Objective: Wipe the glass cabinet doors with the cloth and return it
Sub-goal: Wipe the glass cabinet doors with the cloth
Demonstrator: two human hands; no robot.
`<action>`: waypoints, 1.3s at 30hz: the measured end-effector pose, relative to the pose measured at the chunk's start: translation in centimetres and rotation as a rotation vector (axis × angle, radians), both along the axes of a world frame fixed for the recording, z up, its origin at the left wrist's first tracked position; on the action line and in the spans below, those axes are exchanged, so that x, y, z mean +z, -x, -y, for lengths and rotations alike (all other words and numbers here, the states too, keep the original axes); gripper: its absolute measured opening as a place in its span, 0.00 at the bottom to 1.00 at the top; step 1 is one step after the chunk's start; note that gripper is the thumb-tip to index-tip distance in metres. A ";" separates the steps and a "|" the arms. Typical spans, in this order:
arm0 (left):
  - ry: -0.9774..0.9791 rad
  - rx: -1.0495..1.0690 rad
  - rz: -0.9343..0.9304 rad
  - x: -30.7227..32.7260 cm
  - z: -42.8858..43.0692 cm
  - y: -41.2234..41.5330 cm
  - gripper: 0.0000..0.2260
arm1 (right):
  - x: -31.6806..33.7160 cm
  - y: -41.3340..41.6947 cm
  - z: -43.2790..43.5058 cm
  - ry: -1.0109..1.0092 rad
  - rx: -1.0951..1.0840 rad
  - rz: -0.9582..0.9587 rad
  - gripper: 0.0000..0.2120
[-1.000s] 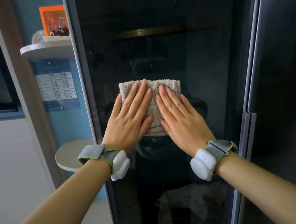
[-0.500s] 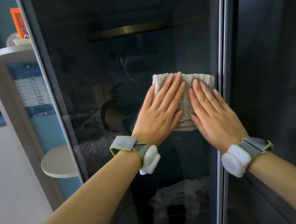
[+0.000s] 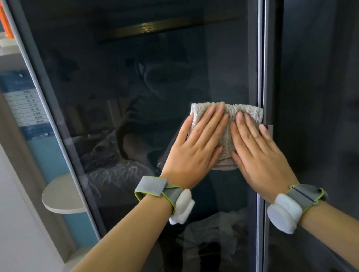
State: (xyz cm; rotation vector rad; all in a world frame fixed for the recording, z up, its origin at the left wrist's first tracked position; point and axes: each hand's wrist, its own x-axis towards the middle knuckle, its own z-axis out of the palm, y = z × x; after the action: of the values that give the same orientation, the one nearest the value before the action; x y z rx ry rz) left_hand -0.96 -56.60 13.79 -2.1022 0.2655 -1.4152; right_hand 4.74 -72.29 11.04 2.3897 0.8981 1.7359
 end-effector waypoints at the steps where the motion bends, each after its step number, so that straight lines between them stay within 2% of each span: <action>1: -0.003 0.004 -0.001 -0.4 -0.2 0.1 0.23 | -0.3 0.0 -0.1 0.014 0.002 0.000 0.25; 7: -0.040 0.023 0.003 -0.3 -1.1 0.2 0.24 | -0.1 0.5 -0.8 -0.005 0.017 -0.024 0.26; 15: 0.003 0.079 0.040 -0.9 -6.3 3.9 0.25 | 0.3 3.3 -5.5 0.054 0.107 0.018 0.25; 27: 0.138 0.218 0.045 -1.8 -14.9 10.9 0.26 | 0.5 8.3 -15.2 0.055 0.341 0.034 0.27; 35: 0.269 0.162 0.035 -3.2 -14.8 11.0 0.27 | -0.2 8.3 -15.6 0.059 0.375 0.036 0.27; 39: 0.246 0.173 -0.006 -5.7 -14.4 11.3 0.27 | -2.9 8.3 -14.9 0.105 0.374 0.006 0.28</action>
State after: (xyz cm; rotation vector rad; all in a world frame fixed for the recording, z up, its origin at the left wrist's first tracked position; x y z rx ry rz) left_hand -12.24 -42.16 8.13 -2.2635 -0.0924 -1.3971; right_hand -3.57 -57.36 8.12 2.2587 1.4745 1.7490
